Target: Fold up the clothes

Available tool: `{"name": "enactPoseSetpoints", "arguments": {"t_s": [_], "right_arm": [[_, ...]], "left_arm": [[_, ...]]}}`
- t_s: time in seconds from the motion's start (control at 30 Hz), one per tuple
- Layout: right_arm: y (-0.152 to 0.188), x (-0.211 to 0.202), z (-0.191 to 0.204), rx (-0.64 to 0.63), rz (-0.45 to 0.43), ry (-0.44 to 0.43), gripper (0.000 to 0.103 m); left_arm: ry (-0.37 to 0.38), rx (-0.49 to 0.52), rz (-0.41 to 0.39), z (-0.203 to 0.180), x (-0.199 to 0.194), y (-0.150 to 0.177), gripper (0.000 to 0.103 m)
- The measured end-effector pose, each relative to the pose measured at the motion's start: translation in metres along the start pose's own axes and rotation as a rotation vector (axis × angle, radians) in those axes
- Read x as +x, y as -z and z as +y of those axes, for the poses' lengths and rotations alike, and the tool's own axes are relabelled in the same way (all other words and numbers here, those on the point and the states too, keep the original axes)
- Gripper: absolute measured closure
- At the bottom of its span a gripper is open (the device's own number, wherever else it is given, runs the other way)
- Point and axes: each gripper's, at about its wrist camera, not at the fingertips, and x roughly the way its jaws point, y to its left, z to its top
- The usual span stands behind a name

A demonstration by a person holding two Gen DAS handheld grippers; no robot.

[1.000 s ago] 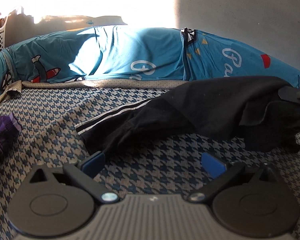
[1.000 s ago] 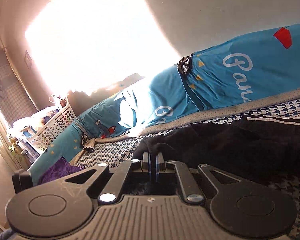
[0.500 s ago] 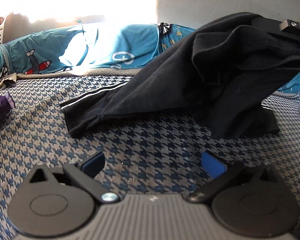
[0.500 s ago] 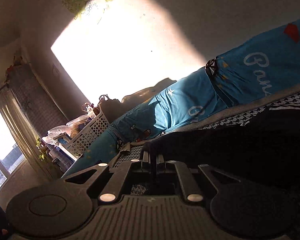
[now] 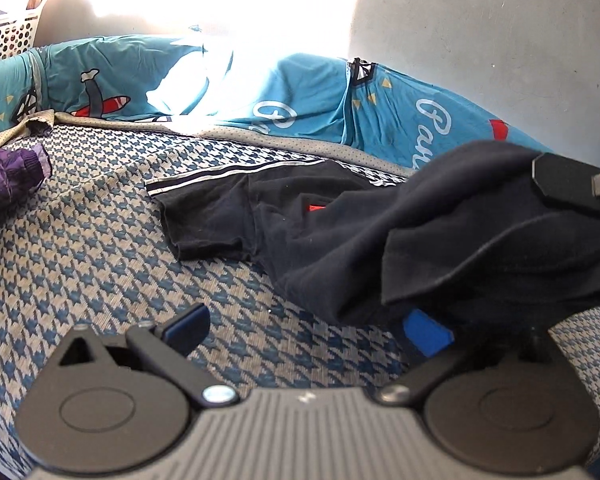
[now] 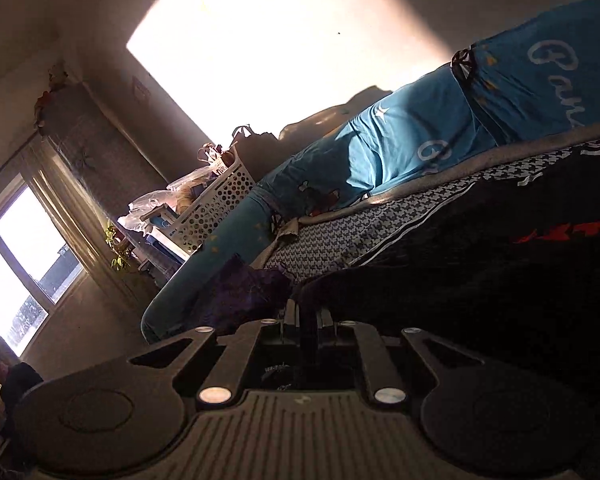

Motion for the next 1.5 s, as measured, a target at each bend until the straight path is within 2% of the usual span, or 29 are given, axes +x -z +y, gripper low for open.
{"name": "enactPoseSetpoints", "arguments": {"t_s": [0.03, 0.07, 0.13, 0.27, 0.37, 0.53, 0.7, 1.0, 1.13, 1.23, 1.3, 1.5], "right_arm": [[0.002, 0.003, 0.0, -0.003, 0.004, 0.018, 0.079], [0.003, 0.004, 0.001, -0.014, 0.004, 0.033, 0.063], [0.004, 0.002, 0.003, -0.032, -0.005, 0.045, 0.055], [0.003, -0.01, 0.001, -0.015, -0.044, 0.061, 0.049], [0.001, -0.022, -0.006, -0.002, -0.086, 0.17, 0.049], [0.004, -0.04, -0.029, 0.074, -0.116, 0.377, 0.049], [0.015, -0.053, -0.051, 0.15, -0.107, 0.521, 0.049], [0.036, -0.043, -0.078, 0.209, -0.019, 0.734, 0.049], [0.04, -0.039, -0.088, 0.209, -0.007, 0.79, 0.049], [0.046, -0.03, -0.092, 0.153, 0.032, 0.881, 0.049], [0.051, -0.025, -0.091, 0.107, 0.046, 0.899, 0.048], [0.06, -0.018, -0.089, 0.096, -0.027, 0.811, 0.048]], "left_arm": [[-0.01, 0.002, 0.003, 0.002, -0.001, 0.001, 0.0], [-0.022, 0.003, 0.007, 0.004, -0.002, 0.003, 0.0], [-0.051, -0.005, 0.009, 0.011, -0.004, 0.005, 0.0], [-0.119, -0.053, 0.007, 0.032, -0.008, 0.006, 0.0], [-0.161, -0.103, 0.002, 0.049, -0.011, 0.005, 0.0], [-0.192, -0.172, -0.049, 0.069, -0.025, 0.0, 0.0], [-0.143, -0.208, -0.069, 0.073, -0.032, -0.001, 0.0], [-0.015, -0.038, -0.052, 0.02, -0.025, 0.01, 0.0], [-0.023, 0.064, -0.047, -0.004, -0.017, 0.017, 0.0], [-0.07, 0.108, -0.012, -0.012, -0.002, 0.026, 0.0], [-0.117, 0.121, 0.004, -0.013, 0.008, 0.03, 0.0], [-0.213, 0.076, 0.035, 0.004, 0.026, 0.034, 0.0]]}}
